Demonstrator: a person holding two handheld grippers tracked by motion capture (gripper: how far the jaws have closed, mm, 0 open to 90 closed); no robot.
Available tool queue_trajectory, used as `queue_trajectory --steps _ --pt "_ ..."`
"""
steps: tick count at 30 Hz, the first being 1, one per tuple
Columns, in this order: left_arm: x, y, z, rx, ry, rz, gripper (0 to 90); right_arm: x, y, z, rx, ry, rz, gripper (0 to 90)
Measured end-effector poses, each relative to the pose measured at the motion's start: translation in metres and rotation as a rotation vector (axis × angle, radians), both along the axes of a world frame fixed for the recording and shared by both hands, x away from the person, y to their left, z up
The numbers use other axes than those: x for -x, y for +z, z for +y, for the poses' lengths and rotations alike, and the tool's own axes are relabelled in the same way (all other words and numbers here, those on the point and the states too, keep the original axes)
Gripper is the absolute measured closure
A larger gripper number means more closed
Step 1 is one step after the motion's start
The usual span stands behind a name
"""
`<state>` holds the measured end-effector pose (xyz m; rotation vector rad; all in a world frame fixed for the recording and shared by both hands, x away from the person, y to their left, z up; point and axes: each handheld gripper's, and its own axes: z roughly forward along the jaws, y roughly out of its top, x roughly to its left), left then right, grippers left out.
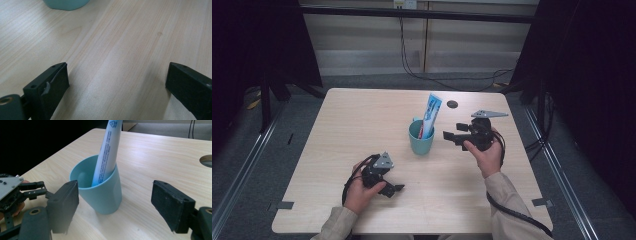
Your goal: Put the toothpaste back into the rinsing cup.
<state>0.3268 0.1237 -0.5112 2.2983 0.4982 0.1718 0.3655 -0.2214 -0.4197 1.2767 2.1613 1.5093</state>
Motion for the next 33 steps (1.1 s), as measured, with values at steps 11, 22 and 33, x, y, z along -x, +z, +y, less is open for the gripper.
queue_trajectory --steps 11,22,33 --pt "0.000 0.000 0.000 0.000 0.000 0.000 4.3 0.015 -0.021 -0.008 0.036 0.021 0.010 22.0" --pt "0.000 0.000 0.000 0.001 0.000 0.000 4.3 0.027 -0.048 -0.009 0.062 0.036 0.035 21.7" --pt "0.000 0.000 0.000 0.002 0.001 0.000 4.3 0.032 -0.067 -0.002 0.126 0.059 0.048 21.1"
